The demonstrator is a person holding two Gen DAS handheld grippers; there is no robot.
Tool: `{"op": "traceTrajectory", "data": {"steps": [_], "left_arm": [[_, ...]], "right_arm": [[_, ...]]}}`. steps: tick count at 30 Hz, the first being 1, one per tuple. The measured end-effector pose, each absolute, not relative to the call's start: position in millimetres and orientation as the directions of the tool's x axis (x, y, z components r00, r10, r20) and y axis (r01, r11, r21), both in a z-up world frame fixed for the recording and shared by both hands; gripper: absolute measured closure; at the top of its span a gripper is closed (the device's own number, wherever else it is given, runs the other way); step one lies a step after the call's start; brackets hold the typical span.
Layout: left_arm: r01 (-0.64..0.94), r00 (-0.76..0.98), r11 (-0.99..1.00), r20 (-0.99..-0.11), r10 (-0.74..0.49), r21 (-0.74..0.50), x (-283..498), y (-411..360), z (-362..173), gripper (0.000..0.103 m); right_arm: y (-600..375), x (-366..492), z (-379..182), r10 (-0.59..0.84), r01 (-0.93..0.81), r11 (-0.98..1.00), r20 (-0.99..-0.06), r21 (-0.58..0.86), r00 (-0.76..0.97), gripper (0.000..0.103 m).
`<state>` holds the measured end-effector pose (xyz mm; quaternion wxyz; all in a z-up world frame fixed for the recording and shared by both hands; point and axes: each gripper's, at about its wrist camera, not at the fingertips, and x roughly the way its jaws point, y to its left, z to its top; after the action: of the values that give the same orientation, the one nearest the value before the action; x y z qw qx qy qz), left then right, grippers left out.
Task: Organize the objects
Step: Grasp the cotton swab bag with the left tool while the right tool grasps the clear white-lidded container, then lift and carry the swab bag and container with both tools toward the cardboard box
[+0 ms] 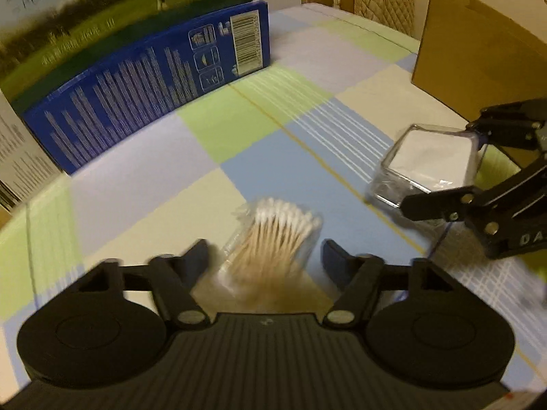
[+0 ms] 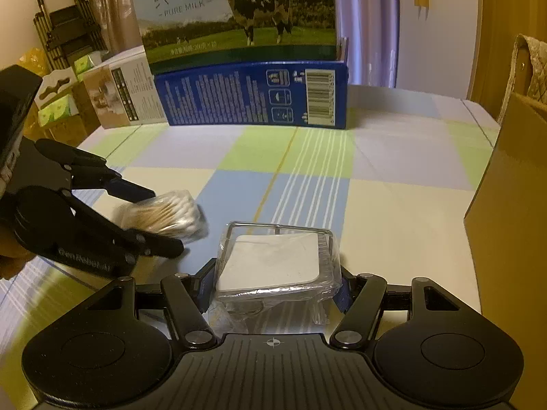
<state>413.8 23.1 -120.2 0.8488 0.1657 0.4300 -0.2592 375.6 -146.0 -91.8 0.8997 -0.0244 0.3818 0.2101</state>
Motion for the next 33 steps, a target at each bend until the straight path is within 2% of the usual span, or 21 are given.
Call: {"op": "traceTrajectory", "data": {"steps": [1,7,10,14,18,23,26,30,33], "left_arm": [[0.58,0.481,0.814,-0.821,-0.309,0.034,413,23,-120,0.058],[0.471,0.489,0.882,-0.831,-0.267,-0.006,380,20,-120,0.076],[0.349,0.498,0.935,-0.831,-0.246,-0.068,353,22,-121,0.078],[0.24,0.519,0.969,-0.835,-0.183,-0.063,316,11,-120,0.08],[0.109,0.531,0.985,-0.83,-0.17,-0.133,275,6,-124,0.08],[0.074,0.549,0.992,-0.827,-0.122,-0.097,242,-5,-112,0.08],[0.021,0.547,0.989,-0.826,-0.133,-0.145,224,-2,-103,0.08],[-0.014,0.553,0.991,-0.827,-0.103,-0.132,195,-6,-87,0.08],[-0.036,0.561,0.985,-0.82,-0.118,-0.166,173,-5,-74,0.08]], "right_arm": [[-146,376,-92,0.358,-0.396,0.911,-0.7,0.117,0.618,0.041],[-145,370,-85,0.378,-0.407,0.903,-0.697,0.134,0.61,0.041],[-144,359,-81,0.389,-0.419,0.897,-0.701,0.14,0.598,0.041],[-145,340,-77,0.397,-0.431,0.891,-0.705,0.143,0.587,0.041],[-151,320,-74,0.398,-0.431,0.89,-0.717,0.15,0.573,0.041],[-159,292,-67,0.409,-0.422,0.889,-0.72,0.177,0.561,0.041],[-161,270,-57,0.415,-0.435,0.885,-0.709,0.167,0.571,0.041],[-170,239,-45,0.405,-0.433,0.889,-0.7,0.15,0.588,0.041],[-176,212,-36,0.413,-0.427,0.889,-0.695,0.167,0.589,0.041]]}}
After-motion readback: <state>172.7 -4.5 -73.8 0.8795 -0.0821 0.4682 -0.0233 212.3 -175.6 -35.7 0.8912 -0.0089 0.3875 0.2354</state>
